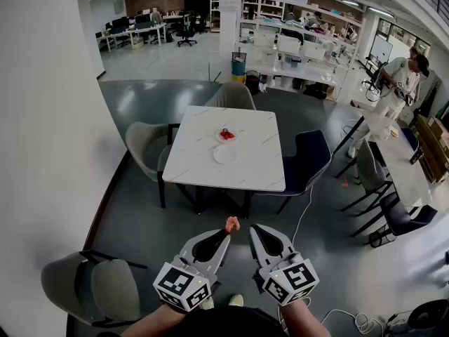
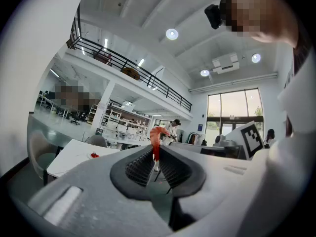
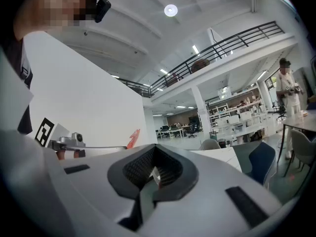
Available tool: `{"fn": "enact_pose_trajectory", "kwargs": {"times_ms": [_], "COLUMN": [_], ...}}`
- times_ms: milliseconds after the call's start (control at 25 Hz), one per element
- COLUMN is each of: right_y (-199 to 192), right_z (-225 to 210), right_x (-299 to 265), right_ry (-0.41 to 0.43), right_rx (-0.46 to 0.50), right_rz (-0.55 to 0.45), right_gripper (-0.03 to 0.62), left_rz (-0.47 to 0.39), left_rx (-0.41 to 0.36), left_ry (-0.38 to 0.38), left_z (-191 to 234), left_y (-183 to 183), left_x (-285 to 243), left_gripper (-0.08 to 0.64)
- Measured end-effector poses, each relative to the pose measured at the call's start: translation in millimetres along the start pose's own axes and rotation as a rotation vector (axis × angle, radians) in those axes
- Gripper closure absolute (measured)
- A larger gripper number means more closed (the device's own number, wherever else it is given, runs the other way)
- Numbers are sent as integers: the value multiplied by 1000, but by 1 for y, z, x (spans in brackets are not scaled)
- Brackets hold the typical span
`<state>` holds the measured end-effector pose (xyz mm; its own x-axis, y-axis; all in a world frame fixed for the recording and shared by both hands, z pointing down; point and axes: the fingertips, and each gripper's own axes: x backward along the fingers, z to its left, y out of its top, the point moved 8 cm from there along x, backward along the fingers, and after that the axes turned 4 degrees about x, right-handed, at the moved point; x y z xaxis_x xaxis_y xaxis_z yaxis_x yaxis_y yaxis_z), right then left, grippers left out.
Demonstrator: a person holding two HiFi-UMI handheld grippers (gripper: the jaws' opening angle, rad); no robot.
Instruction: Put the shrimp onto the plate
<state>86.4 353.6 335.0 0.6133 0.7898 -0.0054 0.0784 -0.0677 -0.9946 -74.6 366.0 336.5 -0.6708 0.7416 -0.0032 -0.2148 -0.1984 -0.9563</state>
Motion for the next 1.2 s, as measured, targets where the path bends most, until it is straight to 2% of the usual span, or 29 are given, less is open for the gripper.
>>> {"fn": "enact_pose_trajectory", "kwargs": {"times_ms": [480, 680, 1200], "right_y": [-1, -1, -7], "right_z": [-9, -11, -39], "right_x": [13, 16, 16], "right_ry": [0, 46, 63], "right_rx": [4, -25, -61], "right_rz": [10, -10, -44], "right_gripper": [591, 589, 589], "left_rz": [4, 7, 10], "left_rx": [9, 3, -45], "left_ry": [-2, 5, 70], "left_z": [-14, -19, -10], "left_y": [-8, -11, -11], "left_x": [-8, -11, -30], "left_gripper": [517, 517, 517]}}
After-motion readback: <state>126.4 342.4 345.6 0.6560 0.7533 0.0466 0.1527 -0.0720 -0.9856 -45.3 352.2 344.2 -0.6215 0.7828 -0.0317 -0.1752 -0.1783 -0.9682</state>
